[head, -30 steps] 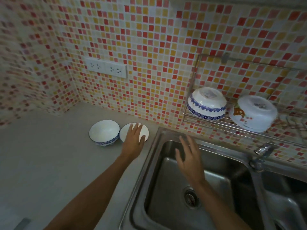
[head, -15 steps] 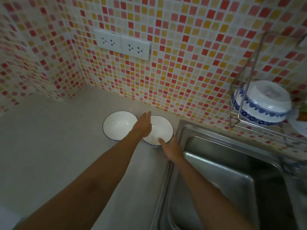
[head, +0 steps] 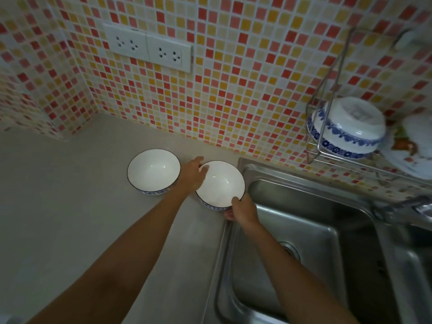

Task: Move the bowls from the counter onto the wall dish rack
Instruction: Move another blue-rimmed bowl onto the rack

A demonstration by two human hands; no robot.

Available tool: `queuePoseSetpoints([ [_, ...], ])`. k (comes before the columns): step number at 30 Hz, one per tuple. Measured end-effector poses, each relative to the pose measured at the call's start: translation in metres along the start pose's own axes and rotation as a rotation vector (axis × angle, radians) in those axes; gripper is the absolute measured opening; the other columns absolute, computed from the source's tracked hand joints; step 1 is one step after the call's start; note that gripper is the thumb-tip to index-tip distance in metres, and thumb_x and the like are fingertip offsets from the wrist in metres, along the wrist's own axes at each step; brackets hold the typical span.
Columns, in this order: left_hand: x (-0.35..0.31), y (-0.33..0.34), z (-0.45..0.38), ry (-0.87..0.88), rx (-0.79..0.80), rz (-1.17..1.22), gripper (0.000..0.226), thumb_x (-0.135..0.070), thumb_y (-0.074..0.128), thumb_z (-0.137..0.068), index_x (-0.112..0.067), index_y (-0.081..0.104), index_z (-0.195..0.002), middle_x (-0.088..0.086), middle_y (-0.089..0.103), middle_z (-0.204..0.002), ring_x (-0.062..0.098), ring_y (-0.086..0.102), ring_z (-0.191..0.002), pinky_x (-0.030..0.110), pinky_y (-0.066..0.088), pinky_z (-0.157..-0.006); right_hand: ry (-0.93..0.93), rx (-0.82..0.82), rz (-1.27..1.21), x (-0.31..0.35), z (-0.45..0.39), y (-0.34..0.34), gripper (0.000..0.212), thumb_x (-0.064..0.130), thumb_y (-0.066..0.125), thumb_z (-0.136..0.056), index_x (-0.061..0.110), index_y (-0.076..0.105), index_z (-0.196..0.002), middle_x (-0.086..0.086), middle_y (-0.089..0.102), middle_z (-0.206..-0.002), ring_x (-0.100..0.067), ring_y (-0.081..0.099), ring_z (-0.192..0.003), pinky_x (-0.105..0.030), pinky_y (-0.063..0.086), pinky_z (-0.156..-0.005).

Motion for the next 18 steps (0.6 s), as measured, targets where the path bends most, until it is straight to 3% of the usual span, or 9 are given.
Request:
queuePoseSetpoints([
  [2,0.0,0.011,0.02,-0.138,0.042,0.233,0.041,-0.04,0.047,-0.096,-0.01,0.057,-0.122,0.013,0.061,-0.126,0.029,0.056,-0.114,0.035,0.043,-0.096,-0.019,0.001,-0.028,-0.004,0.012,-0.019,0.04,0.007,0.039,-0.09,0.007,0.044,-0.13,-0.021,0.065,-0.108,-0.022,0.065,-0.055,-0.024,0.053,-0.045],
  [5,-0.014,0.038,0.062,-0.319,0.175,0.579,0.052,-0.067,0.044,-0.085,-0.025,0.058,-0.112,0.004,0.062,-0.123,0.026,0.059,-0.107,0.046,0.047,-0.1,-0.056,-0.001,-0.058,-0.008,0.033,-0.05,0.038,0.008,0.04,-0.091,0.006,0.045,-0.128,-0.018,0.066,-0.101,-0.023,0.066,-0.057,-0.025,0.054,-0.048],
  [7,-0.039,0.058,0.085,-0.255,0.296,0.713,0.056,-0.073,0.035,-0.084,-0.034,0.059,-0.115,0.004,0.065,-0.122,0.029,0.063,-0.109,0.05,0.05,-0.097,-0.09,0.001,-0.061,-0.011,0.05,-0.072,0.04,0.008,0.041,-0.091,0.009,0.045,-0.13,-0.015,0.066,-0.101,-0.022,0.067,-0.058,-0.025,0.054,-0.049],
  [10,-0.083,0.074,0.118,-0.111,0.377,0.793,0.041,-0.057,0.027,-0.096,-0.039,0.058,-0.116,0.003,0.065,-0.124,0.028,0.064,-0.109,0.046,0.054,-0.091,-0.134,0.001,-0.072,-0.019,0.071,-0.109,0.041,0.012,0.045,-0.093,0.013,0.045,-0.133,-0.016,0.068,-0.103,-0.021,0.069,-0.061,-0.024,0.054,-0.051],
  [15,-0.143,0.091,0.144,-0.052,0.245,0.882,0.045,-0.052,0.03,-0.097,-0.029,0.051,-0.13,0.003,0.062,-0.128,0.027,0.063,-0.11,0.046,0.054,-0.09,-0.306,-0.069,-0.176,0.002,0.105,-0.192,0.026,0.032,0.047,-0.099,0.014,0.061,-0.112,-0.008,0.071,-0.08,-0.015,0.066,-0.061,-0.024,0.056,-0.055],
  [18,-0.177,0.099,0.155,-0.002,0.223,0.909,0.043,-0.051,0.032,-0.097,-0.029,0.051,-0.13,0.004,0.064,-0.125,0.029,0.064,-0.107,0.049,0.054,-0.09,-0.491,-0.273,-0.096,0.025,0.127,-0.259,0.027,0.037,0.047,-0.099,0.02,0.068,-0.103,0.004,0.07,-0.087,-0.009,0.066,-0.08,-0.023,0.055,-0.07],
])
Point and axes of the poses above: each hand's wrist, its own z-axis away from the middle knuckle, its own y-axis out of the palm, x = y × z, the point moved 9 cm from there along -z, towards the middle knuckle
